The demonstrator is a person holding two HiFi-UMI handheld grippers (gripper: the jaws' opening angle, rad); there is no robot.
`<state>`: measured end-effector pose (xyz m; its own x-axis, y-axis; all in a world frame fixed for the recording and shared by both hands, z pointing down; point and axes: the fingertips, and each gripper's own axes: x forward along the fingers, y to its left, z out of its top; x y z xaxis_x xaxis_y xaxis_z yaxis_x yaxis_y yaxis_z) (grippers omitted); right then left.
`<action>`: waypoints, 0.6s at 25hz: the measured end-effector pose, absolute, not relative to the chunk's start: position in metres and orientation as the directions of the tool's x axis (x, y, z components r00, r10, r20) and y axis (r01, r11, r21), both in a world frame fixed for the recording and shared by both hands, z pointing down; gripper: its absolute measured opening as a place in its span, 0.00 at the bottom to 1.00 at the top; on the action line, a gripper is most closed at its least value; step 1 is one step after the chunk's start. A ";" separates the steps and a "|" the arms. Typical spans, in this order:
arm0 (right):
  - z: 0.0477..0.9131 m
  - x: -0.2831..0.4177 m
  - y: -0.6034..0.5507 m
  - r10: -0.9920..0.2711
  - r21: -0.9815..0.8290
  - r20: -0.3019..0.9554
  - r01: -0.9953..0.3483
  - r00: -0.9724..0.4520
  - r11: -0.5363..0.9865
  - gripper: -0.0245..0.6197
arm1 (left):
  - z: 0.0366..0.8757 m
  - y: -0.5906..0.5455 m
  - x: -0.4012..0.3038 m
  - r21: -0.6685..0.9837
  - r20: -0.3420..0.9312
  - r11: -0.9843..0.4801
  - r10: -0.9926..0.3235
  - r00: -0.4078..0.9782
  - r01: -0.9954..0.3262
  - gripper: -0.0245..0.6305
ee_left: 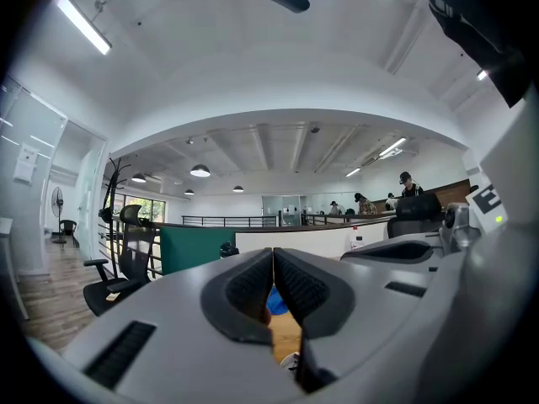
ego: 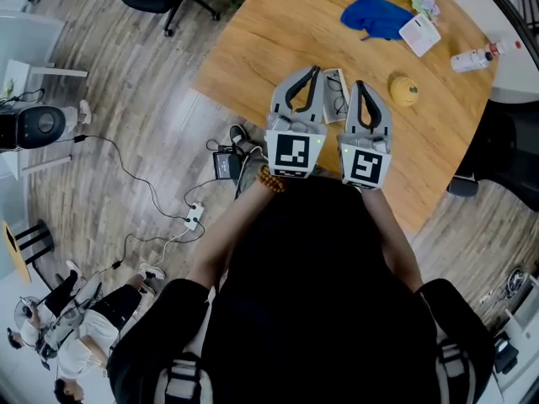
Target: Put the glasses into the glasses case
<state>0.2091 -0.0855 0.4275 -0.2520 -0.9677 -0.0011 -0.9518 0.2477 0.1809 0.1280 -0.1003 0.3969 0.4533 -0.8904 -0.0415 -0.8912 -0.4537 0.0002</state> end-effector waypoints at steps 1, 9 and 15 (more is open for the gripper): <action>0.428 0.209 -0.085 -0.967 0.187 0.001 -0.950 -0.254 0.250 0.05 | 0.398 -0.100 0.129 -0.003 -0.042 -0.455 -0.890 0.454 -0.891 0.07; 0.437 0.208 -0.081 -0.962 0.193 0.034 -0.943 -0.271 0.272 0.05 | 0.403 -0.096 0.134 0.000 -0.033 -0.469 -0.883 0.469 -0.883 0.07; 0.448 0.213 -0.079 -0.958 0.189 0.067 -0.939 -0.279 0.287 0.05 | 0.407 -0.094 0.141 0.011 -0.026 -0.476 -0.879 0.476 -0.879 0.07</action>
